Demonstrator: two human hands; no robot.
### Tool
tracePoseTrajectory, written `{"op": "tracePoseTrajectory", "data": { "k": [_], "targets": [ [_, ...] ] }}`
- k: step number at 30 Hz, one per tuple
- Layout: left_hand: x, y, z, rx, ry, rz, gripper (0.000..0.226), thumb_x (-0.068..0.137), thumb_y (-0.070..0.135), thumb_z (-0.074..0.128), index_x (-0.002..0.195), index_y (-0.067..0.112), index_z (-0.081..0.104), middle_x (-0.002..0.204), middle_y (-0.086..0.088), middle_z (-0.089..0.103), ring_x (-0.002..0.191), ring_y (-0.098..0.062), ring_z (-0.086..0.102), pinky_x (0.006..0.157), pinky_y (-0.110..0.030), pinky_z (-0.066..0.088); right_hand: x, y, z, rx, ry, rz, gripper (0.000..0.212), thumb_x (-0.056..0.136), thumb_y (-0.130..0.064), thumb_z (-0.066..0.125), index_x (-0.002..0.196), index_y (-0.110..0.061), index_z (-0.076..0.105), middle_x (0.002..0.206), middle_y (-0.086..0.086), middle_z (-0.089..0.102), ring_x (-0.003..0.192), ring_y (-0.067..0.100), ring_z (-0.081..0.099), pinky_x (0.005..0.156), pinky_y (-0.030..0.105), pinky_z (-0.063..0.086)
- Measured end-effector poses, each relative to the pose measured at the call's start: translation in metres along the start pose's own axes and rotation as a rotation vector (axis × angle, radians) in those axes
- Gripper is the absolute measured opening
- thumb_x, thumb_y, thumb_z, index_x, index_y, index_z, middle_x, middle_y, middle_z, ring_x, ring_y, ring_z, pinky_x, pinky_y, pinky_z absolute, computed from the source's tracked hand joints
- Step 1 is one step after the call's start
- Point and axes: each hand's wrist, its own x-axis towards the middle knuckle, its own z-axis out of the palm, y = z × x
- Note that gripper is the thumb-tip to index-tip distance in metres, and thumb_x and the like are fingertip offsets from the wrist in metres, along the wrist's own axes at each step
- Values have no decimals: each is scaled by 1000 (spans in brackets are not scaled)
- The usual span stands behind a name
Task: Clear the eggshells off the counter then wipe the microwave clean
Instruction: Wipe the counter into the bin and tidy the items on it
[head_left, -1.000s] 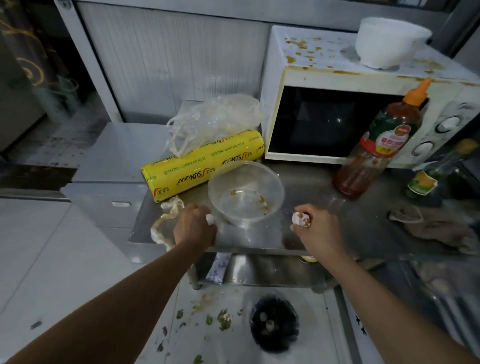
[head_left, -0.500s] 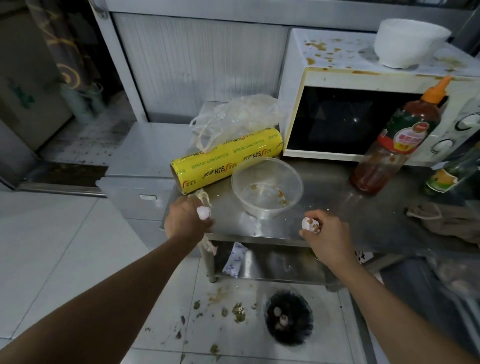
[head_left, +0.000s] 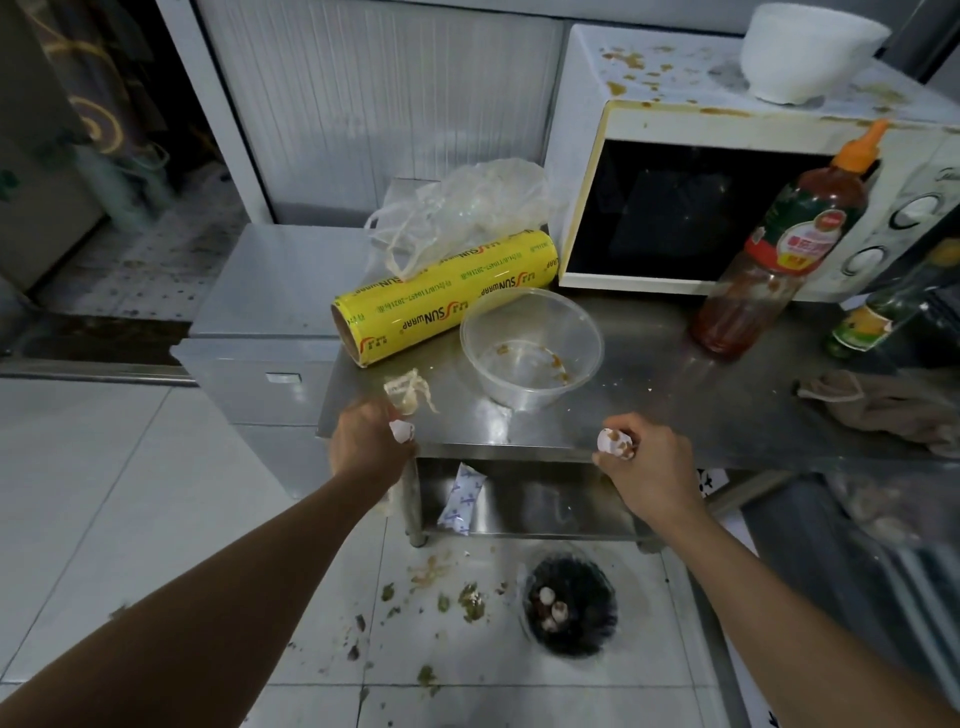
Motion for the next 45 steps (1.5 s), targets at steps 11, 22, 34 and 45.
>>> {"op": "tracePoseTrajectory", "data": {
  "k": [11, 22, 34, 45],
  "targets": [
    [-74, 55, 13, -115, -83, 183, 36, 68, 16, 81, 97, 13, 59, 100, -4, 58, 85, -13, 50, 69, -23, 36, -30, 19, -32, 22, 13, 20, 27, 69, -10, 79, 94, -9, 67, 91, 6, 67, 76, 14, 52, 63, 15, 33],
    [-148, 118, 110, -125, -152, 186, 43, 66, 24, 82, 104, 18, 62, 110, 2, 56, 93, -11, 52, 84, -28, 50, -57, 119, -53, 104, -63, 32, 35, 68, -6, 79, 101, -12, 69, 93, -1, 65, 81, 10, 55, 67, 10, 38],
    [-165, 95, 273, -28, -249, 119, 41, 63, 14, 82, 99, 14, 63, 111, -4, 60, 85, -15, 53, 69, -25, 47, -72, 255, 31, 93, -178, 110, 28, 75, -14, 74, 101, -9, 67, 101, 6, 69, 93, 19, 64, 77, 21, 47],
    [-134, 1, 454, -35, -279, 105, 37, 70, 13, 76, 104, 13, 61, 110, -3, 56, 87, -12, 49, 71, -21, 36, -66, 374, 210, 65, -238, 149, 32, 77, -9, 72, 108, -8, 65, 108, 8, 67, 100, 21, 62, 84, 25, 48]
  ]
}}
